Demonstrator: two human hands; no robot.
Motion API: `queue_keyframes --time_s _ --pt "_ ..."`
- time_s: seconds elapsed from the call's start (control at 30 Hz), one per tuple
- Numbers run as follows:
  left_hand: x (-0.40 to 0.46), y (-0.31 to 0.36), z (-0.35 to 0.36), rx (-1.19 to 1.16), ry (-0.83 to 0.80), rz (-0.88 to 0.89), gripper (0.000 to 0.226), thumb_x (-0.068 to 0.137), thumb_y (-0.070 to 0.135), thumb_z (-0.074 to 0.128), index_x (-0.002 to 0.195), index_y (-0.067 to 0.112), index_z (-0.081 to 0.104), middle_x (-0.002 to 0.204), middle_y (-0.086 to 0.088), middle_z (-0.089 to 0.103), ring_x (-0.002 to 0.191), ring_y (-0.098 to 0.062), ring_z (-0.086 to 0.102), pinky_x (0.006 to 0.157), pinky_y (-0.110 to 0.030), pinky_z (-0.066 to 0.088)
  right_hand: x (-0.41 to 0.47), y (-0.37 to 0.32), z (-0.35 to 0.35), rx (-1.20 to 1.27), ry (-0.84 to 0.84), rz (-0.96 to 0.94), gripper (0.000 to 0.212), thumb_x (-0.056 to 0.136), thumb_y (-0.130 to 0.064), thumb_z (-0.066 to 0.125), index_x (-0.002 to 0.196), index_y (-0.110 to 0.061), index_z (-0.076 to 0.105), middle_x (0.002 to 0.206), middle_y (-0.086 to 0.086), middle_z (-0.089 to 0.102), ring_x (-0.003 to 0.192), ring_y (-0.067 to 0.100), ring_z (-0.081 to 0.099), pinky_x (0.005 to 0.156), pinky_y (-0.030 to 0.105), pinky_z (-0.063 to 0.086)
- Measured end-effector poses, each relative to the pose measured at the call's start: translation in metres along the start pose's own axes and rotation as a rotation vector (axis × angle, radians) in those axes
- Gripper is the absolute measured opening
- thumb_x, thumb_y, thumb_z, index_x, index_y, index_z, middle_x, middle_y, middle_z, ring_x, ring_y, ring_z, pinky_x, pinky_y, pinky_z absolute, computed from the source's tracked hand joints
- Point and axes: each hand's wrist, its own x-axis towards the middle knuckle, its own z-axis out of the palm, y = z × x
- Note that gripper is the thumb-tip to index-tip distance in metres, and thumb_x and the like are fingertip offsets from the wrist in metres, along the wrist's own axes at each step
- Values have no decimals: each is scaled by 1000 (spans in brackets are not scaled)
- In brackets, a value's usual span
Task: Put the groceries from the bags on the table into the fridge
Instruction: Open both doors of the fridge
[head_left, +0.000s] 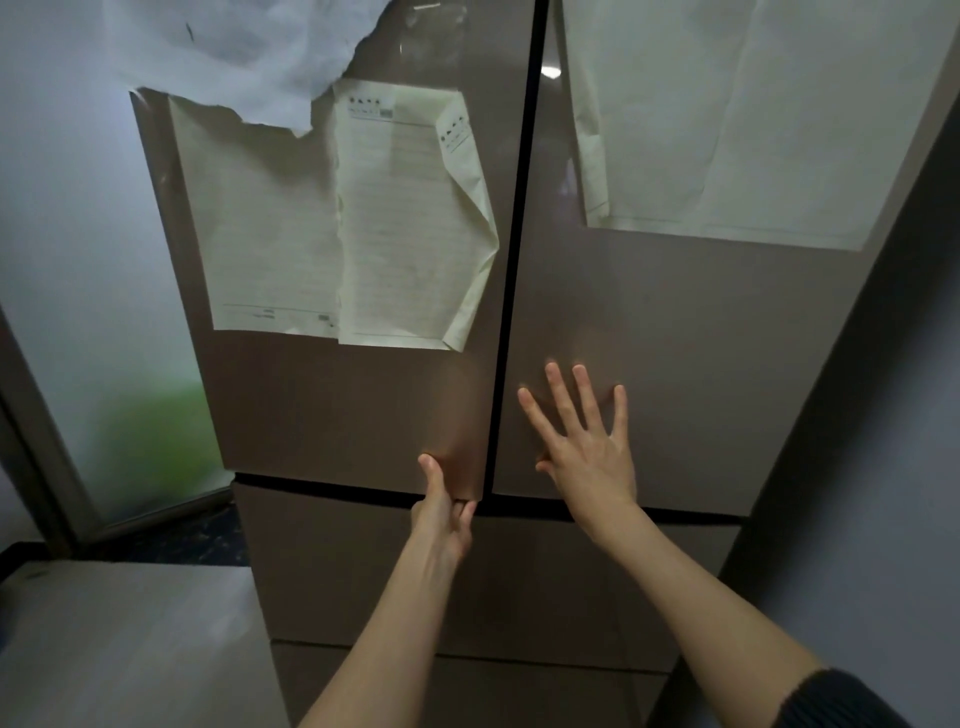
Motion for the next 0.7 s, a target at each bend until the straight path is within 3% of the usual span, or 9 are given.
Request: queue_keyframes --time_s 0.17,0.27,0.3,0.37,0.43,0.5,0.6,0.7 --pt "-6 0 -7 50 -15 -4 78 86 55 49 140 1 32 146 -17 36 130 -28 43 103 -34 41 2 2 0 29 -17 -13 114 68 -39 79 146 -31 -3 155 5 -22 142 28 -20 109 60 -7" --pt "-12 4 -20 44 -37 -26 77 86 54 50 139 1 34 144 -17 40 128 -28 46 100 -35 42 0 -4 -14 161 10 -4 98 68 -35 79 147 -25 20 157 8 -4 144 31 -5 109 62 9" --pt "-14 6 -24 39 -50 -32 76 86 54 50 139 2 34 143 -17 41 127 -28 46 97 -36 43 -3 -7 -22 243 25 -3 87 75 -36 74 146 -24 25 156 8 0 144 30 -4 110 62 11" --pt "-21 9 -31 38 -76 -36 75 87 54 48 139 2 35 141 -18 43 126 -29 47 91 -36 44 -9 -15 -43 563 -7 34 69 91 -39 53 148 -26 16 157 2 -1 143 21 -10 116 53 6" --pt "-26 10 -36 40 -82 -28 76 87 54 48 139 2 34 142 -18 43 127 -29 46 93 -36 44 -11 -27 -65 965 -64 85 63 97 -39 40 149 -25 6 158 -5 0 143 9 -10 118 38 2" --pt "-30 11 -39 57 -78 -23 77 85 56 49 139 2 35 142 -18 42 128 -29 45 97 -36 43 -12 -40 -86 1244 -137 95 63 98 -37 39 149 -24 5 158 -8 3 143 3 -2 117 27 4" --pt "-37 14 -47 91 -59 -26 75 85 56 50 136 3 40 139 -18 45 126 -29 46 96 -36 45 -17 -52 -105 1355 -207 50 58 99 -34 38 149 -25 11 157 -12 6 140 -1 6 112 18 8" --pt "-49 20 -58 113 -69 -28 70 87 52 52 136 2 41 139 -18 45 126 -29 47 96 -35 44 -27 -57 -115 1370 -197 29 54 100 -28 38 148 -25 15 156 -12 8 137 -4 8 112 19 9"
